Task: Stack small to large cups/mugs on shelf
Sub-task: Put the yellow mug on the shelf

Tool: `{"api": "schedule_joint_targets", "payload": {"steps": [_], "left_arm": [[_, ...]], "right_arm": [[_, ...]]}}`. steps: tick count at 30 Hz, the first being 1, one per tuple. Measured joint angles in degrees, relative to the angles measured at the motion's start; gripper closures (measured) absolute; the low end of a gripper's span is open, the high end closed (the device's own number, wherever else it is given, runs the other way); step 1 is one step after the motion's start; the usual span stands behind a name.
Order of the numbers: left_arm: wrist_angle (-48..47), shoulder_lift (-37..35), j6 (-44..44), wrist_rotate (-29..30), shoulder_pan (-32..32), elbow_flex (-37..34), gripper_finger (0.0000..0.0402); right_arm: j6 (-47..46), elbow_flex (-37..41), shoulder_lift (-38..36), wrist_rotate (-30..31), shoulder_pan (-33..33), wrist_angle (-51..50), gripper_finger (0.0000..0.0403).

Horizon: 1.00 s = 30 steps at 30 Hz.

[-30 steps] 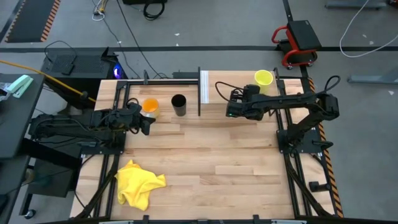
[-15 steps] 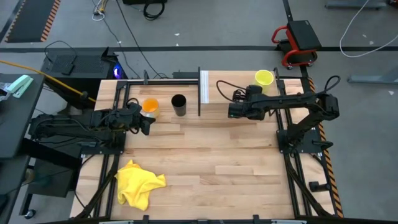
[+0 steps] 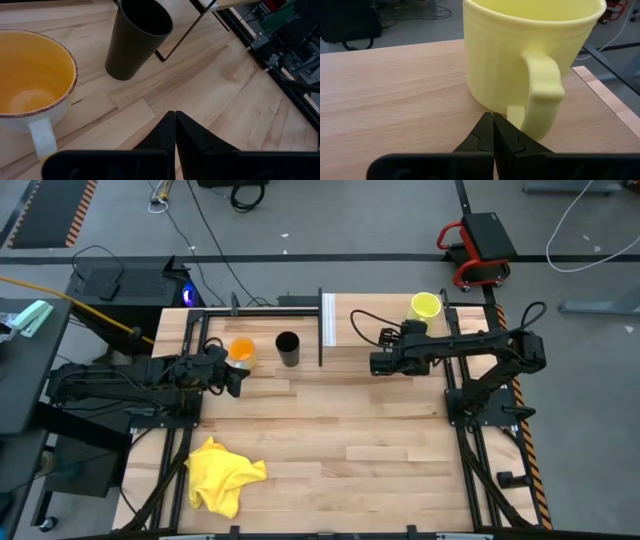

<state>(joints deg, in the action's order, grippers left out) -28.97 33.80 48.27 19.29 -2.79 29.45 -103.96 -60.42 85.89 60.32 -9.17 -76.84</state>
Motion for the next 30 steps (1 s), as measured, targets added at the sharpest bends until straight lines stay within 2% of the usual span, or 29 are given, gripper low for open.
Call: {"api": "schedule_joint_targets", "payload": {"steps": [10, 19, 30], "left_arm": [[0.0, 0.0, 0.1, 0.0, 0.0, 0.0, 0.0378], [0.0, 0.0, 0.0, 0.0, 0.0, 0.0, 0.0389], [0.0, 0.0, 0.0, 0.0, 0.0, 0.0, 0.0379]], "right_arm": [[-2.8, 0.0, 0.0, -1.3, 0.0, -4.7, 0.0403], [-4.6, 0.0, 0.0, -2.2, 0.0, -7.5, 0.0403], [-5.8, 0.0, 0.0, -3.2, 0.0, -8.5, 0.0403]]}}
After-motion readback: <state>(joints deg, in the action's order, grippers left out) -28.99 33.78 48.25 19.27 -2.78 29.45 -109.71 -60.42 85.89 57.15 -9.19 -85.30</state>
